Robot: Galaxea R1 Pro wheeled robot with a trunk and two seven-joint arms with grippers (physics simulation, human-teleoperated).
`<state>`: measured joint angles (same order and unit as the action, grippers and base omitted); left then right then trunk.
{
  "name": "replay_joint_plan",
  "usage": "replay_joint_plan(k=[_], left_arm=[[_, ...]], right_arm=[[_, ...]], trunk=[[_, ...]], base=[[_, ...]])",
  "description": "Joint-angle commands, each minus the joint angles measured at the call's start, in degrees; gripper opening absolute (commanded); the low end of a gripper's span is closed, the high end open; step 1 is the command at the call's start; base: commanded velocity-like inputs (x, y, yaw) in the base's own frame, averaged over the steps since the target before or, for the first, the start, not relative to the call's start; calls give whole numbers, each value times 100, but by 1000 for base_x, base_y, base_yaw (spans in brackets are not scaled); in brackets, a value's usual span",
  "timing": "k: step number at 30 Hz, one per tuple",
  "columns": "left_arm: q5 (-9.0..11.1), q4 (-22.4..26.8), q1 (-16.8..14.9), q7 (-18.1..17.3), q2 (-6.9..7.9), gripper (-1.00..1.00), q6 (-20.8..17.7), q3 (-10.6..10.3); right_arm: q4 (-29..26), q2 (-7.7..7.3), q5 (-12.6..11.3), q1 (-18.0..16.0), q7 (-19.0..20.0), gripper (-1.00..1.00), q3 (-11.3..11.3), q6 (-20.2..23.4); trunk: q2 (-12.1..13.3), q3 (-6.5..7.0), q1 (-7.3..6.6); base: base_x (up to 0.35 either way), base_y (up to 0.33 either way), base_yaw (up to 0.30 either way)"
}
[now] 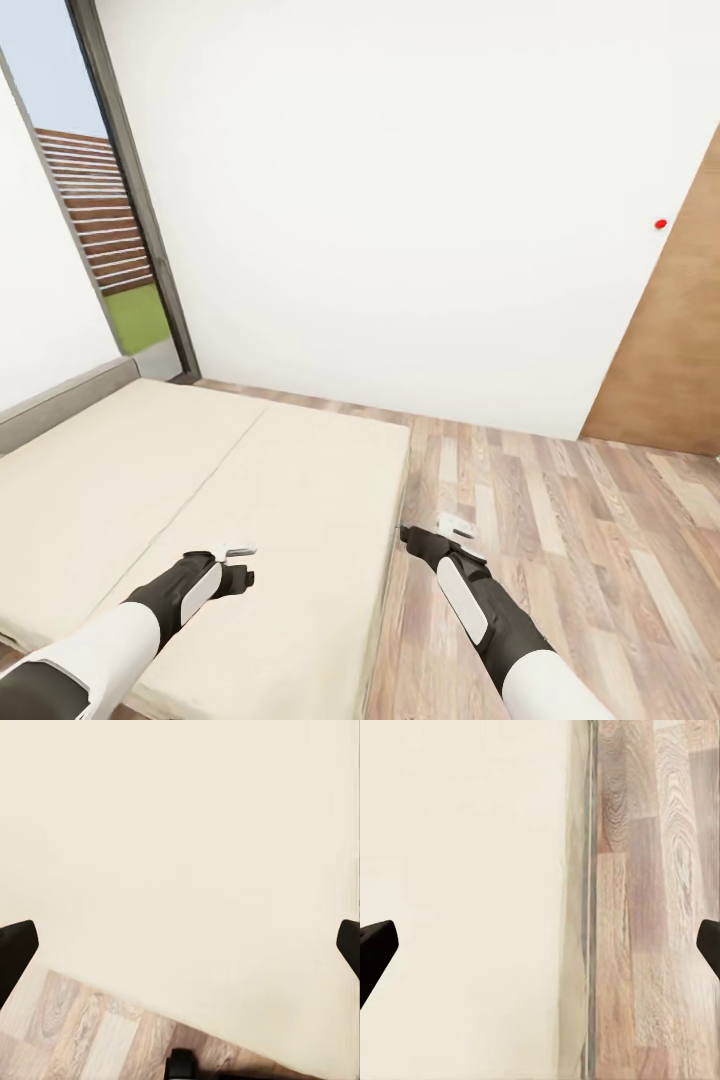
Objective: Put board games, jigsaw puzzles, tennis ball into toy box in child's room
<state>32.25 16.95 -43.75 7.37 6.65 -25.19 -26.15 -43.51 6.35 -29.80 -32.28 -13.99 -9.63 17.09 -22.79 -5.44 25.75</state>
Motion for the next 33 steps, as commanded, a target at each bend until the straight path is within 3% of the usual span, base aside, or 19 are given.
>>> replay_joint_plan(k=[1,33], left_arm=[[62,20,-2,45,6,100,-30,-40],[62,19,-2,45,5,100,-30,-40]], right_arm=[[-8,-2,-53,-6,-51,100,-21,13],[-8,-2,-53,-6,-51,100,-21,13]], trunk=[[-13,-13,4],[-13,-13,4]], base=[[-2,4,-249],[0,27,-104]])
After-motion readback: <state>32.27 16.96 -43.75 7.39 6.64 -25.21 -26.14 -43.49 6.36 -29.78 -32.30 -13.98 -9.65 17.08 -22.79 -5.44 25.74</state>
